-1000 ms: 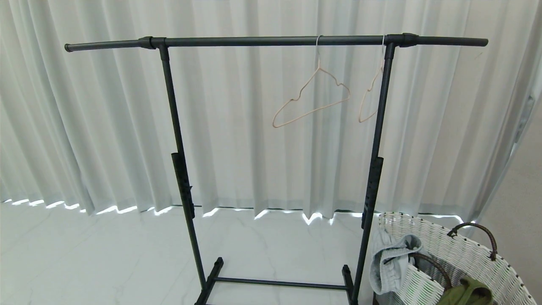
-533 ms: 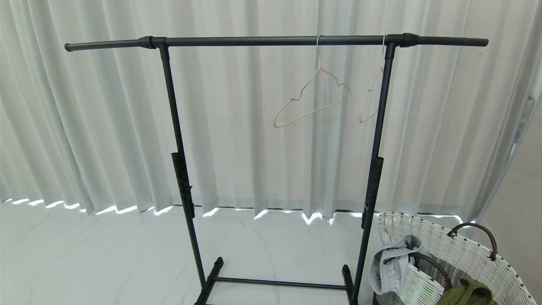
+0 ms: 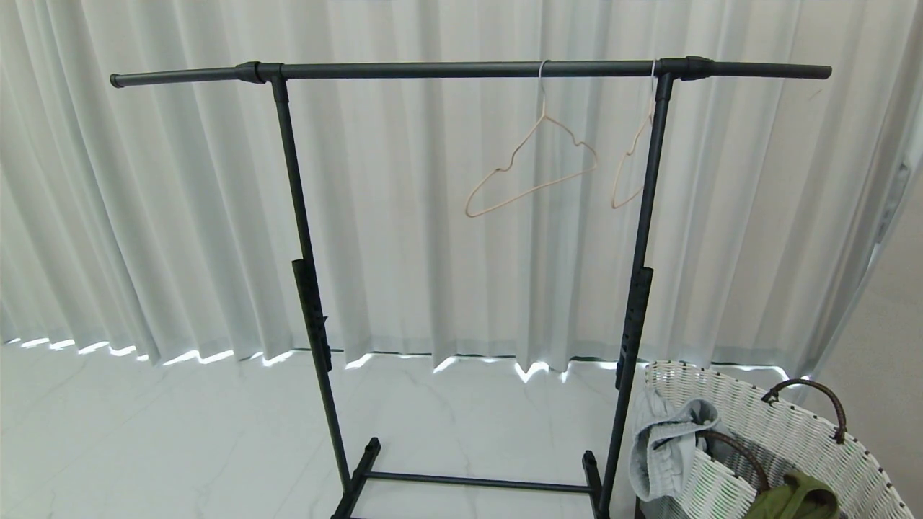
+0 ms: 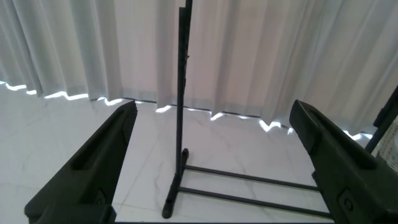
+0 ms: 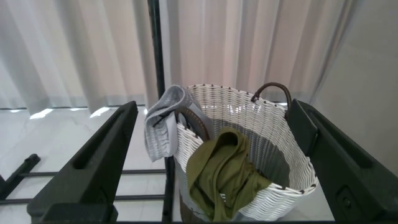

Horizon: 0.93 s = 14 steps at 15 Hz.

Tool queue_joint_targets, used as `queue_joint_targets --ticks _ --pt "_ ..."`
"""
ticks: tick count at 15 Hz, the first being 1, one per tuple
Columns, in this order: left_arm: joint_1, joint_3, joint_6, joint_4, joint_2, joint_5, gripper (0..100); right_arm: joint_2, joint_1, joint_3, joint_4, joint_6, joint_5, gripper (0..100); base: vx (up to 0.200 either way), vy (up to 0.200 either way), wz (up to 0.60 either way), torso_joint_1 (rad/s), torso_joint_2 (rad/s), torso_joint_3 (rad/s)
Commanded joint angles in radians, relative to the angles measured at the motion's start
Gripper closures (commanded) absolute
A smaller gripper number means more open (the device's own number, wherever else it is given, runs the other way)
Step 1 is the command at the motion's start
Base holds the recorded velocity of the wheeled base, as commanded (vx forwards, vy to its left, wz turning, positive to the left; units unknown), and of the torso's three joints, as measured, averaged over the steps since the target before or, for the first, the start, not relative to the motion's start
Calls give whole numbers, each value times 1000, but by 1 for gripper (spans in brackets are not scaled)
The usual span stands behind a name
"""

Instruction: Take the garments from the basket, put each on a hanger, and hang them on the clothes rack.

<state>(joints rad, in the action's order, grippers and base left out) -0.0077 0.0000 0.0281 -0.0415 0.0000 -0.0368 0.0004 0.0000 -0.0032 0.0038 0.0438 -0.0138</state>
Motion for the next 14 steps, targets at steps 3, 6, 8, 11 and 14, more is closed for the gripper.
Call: queue_joint_targets --ticks 3,6,8,11,14 --pt "0 0 -54 0 0 5 0 0 0 0 -1 -2 0 0 0 0 0 0 0 0" --pt "0 0 -59 0 0 5 0 0 2 0 -1 -2 0 0 133 0 0 2 2 3" --pt "0 0 -59 0 0 5 0 0 2 0 -1 -5 0 0 200 0 0 2 2 7" --pt "0 0 -59 0 0 5 0 0 0 0 -1 -5 0 0 200 0 0 2 4 4" --pt "0 0 -59 0 0 5 0 0 2 0 -1 -4 0 0 133 0 0 0 -2 2"
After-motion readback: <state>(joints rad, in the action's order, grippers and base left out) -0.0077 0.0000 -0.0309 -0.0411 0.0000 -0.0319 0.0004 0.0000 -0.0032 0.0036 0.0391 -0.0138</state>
